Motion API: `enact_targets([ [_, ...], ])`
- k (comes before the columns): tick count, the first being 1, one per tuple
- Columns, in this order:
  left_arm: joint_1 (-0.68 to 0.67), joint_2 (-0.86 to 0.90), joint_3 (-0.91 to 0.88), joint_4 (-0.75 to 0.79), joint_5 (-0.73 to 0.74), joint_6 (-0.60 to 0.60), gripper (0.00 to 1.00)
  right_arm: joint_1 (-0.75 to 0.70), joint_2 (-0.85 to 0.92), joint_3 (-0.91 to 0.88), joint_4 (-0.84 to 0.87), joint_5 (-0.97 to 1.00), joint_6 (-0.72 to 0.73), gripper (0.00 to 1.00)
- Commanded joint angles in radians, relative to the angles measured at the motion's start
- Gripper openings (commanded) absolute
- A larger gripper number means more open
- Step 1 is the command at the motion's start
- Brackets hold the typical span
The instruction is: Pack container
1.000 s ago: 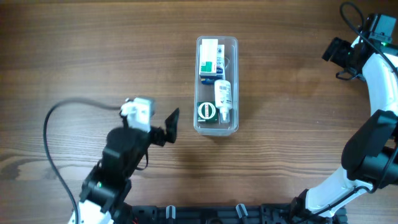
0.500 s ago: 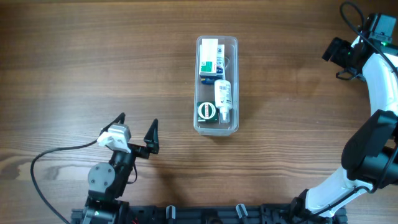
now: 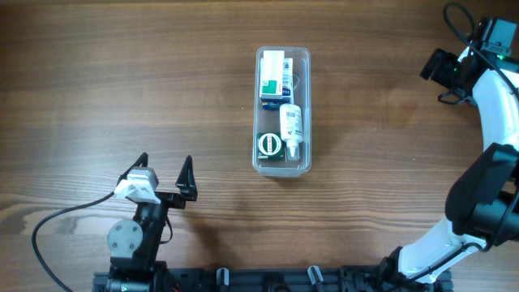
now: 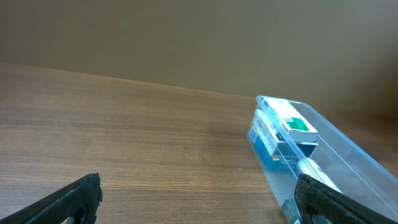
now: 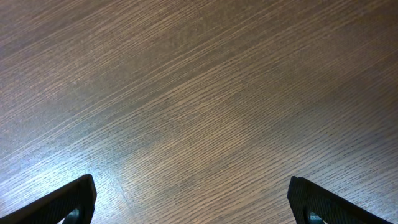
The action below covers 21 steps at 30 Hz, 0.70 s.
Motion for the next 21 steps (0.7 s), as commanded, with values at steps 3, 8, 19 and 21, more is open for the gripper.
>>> enact_targets([
  [3, 0.051, -0.011, -0.004, -0.005, 0.016, 0.019, 1.00, -0.002, 0.014, -0.005, 0.002, 0.003, 0.011, 1.00],
  [8, 0.051, -0.011, -0.004, -0.005, 0.016, 0.019, 1.00, -0.002, 0.014, -0.005, 0.002, 0.003, 0.012, 1.00],
  [19, 0.051, -0.011, -0.004, -0.005, 0.016, 0.019, 1.00, -0.002, 0.014, -0.005, 0.002, 0.003, 0.011, 1.00],
  [21, 0.051, -0.011, -0.004, -0.005, 0.016, 0.019, 1.00, -0.002, 0.014, -0.005, 0.002, 0.003, 0.011, 1.00],
])
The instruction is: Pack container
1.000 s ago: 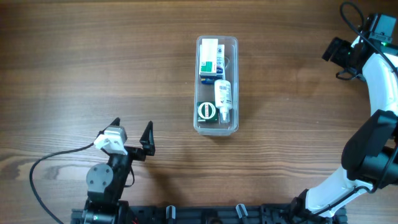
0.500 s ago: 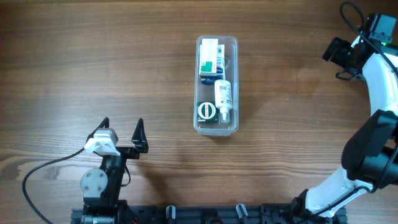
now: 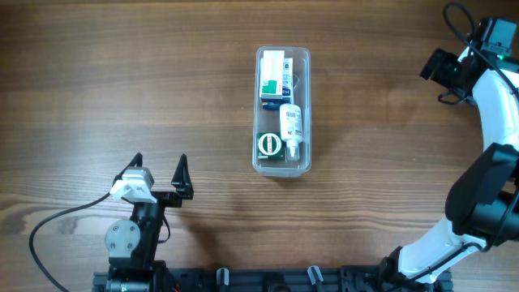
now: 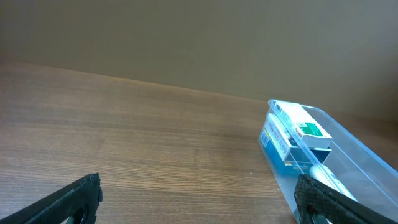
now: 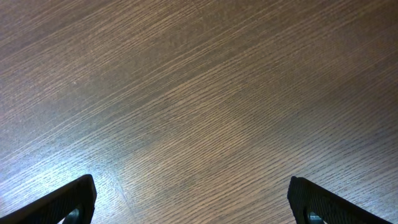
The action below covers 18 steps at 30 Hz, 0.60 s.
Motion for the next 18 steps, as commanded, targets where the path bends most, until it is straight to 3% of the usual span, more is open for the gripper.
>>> enact_targets([
  [1, 0.008, -0.011, -0.004, -0.005, 0.016, 0.019, 1.00, -0.002, 0.014, -0.005, 0.002, 0.002, 0.012, 1.00],
  [11, 0.008, -0.011, -0.004, -0.005, 0.016, 0.019, 1.00, 0.014, -0.021, -0.012, 0.002, 0.002, 0.011, 1.00],
  [18, 0.008, -0.011, -0.004, -0.005, 0.016, 0.019, 1.00, 0.183, -0.336, -0.251, 0.115, 0.002, 0.011, 1.00],
])
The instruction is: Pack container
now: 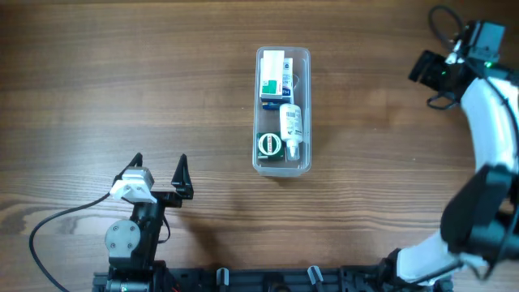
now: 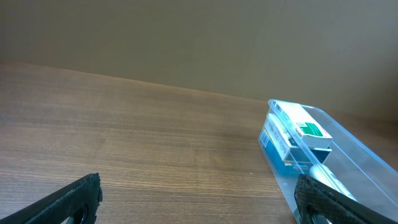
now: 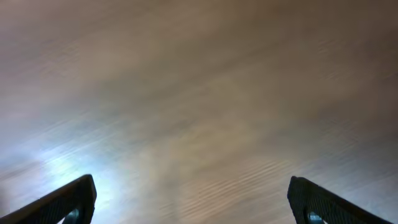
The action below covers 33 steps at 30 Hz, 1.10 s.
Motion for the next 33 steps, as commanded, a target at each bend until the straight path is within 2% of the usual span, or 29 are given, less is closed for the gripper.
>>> enact_targets([
  [1, 0.008, -0.011, -0.004, -0.005, 0.016, 0.019, 1.00, 0.123, -0.231, -0.161, 0.054, 0.002, 0.011, 1.00],
  [7, 0.008, -0.011, -0.004, -0.005, 0.016, 0.019, 1.00, 0.344, -0.558, -0.416, 0.079, 0.034, -0.027, 1.00],
  [10, 0.008, -0.011, -0.004, -0.005, 0.016, 0.019, 1.00, 0.356, -0.708, -0.548, 0.191, 0.047, -0.021, 1.00],
  [13, 0.008, -0.011, -0.004, -0.005, 0.016, 0.019, 1.00, 0.356, -0.904, -0.761, 0.404, 0.019, -0.024, 1.00],
  [16, 0.008, -0.011, -0.004, -0.005, 0.016, 0.019, 1.00, 0.356, -1.110, -0.988, 0.585, -0.047, -0.097, 1.00],
  [20, 0.008, -0.011, -0.004, -0.005, 0.016, 0.019, 1.00, 0.355, -1.352, -1.194, 0.642, -0.055, -0.105, 1.00],
  [24, 0.008, -0.011, -0.004, -0.005, 0.016, 0.019, 1.00, 0.327, -1.493, -1.286, 0.640, -0.056, -0.100, 1.00],
  [33, 0.008, -0.011, -0.004, -0.005, 0.016, 0.019, 1.00, 0.214, -1.623, -1.349, 0.634, -0.129, -0.130, 1.00],
])
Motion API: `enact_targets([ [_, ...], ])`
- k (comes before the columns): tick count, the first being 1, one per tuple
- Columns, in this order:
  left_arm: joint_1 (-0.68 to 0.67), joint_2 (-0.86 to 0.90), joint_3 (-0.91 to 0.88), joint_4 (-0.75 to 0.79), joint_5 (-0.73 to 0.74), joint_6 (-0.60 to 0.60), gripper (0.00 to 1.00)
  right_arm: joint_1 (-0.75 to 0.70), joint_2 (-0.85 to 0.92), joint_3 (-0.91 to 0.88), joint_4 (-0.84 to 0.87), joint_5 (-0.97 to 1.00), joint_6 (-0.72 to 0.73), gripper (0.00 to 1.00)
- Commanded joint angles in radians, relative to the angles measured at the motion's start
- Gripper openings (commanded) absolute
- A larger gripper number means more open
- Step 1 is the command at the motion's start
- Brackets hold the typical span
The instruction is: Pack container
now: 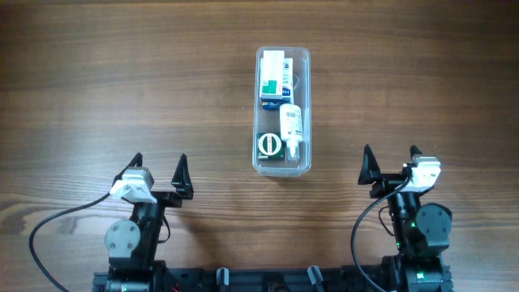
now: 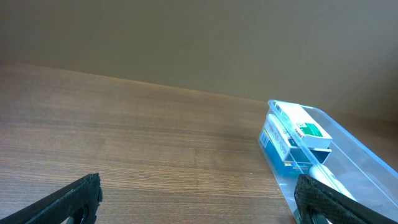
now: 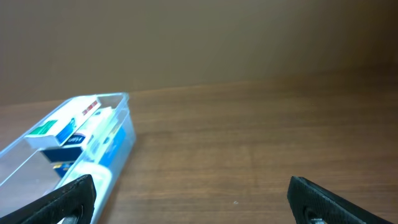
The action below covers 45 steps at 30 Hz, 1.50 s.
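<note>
A clear plastic container (image 1: 306,113) lies mid-table, lengthwise away from me. Inside sit a green-and-white box (image 1: 272,74) on a blue box at the far end, a white bottle (image 1: 291,127) and a round green-capped item (image 1: 268,145) at the near end. The container also shows at the right of the left wrist view (image 2: 357,165) and at the left of the right wrist view (image 3: 25,158). My left gripper (image 1: 158,172) stands open near the front left, empty. My right gripper (image 1: 391,165) stands open near the front right, empty.
The wooden table (image 1: 122,73) spreads all round the container. A black cable (image 1: 57,223) loops from the left arm's base along the front edge. A black rail (image 1: 268,280) runs along the front.
My right arm has moved from the far right edge of the table to the front right, its gripper now facing the container. The left gripper and the container have not moved.
The left gripper stood open front left, then sat slightly further left and stayed there. The right gripper hung over bare wood at the far right for two moments, was blurred in motion, and now rests open at the front right. The container's contents stayed unchanged.
</note>
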Motion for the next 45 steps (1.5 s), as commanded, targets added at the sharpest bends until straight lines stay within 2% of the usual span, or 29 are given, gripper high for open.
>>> enact_targets([
  [1, 0.008, -0.009, -0.004, -0.004, 0.016, 0.019, 1.00, -0.026, -0.086, -0.032, 0.004, -0.064, -0.039, 1.00],
  [5, 0.008, -0.009, -0.004, -0.004, 0.016, 0.019, 1.00, -0.026, -0.161, -0.049, -0.002, -0.068, -0.069, 1.00],
  [10, 0.008, -0.009, -0.004, -0.004, 0.016, 0.019, 1.00, -0.027, -0.167, -0.049, -0.002, -0.075, -0.131, 1.00],
  [45, 0.008, -0.009, -0.004, -0.004, 0.016, 0.019, 1.00, -0.027, -0.167, -0.049, -0.002, -0.075, -0.132, 1.00],
])
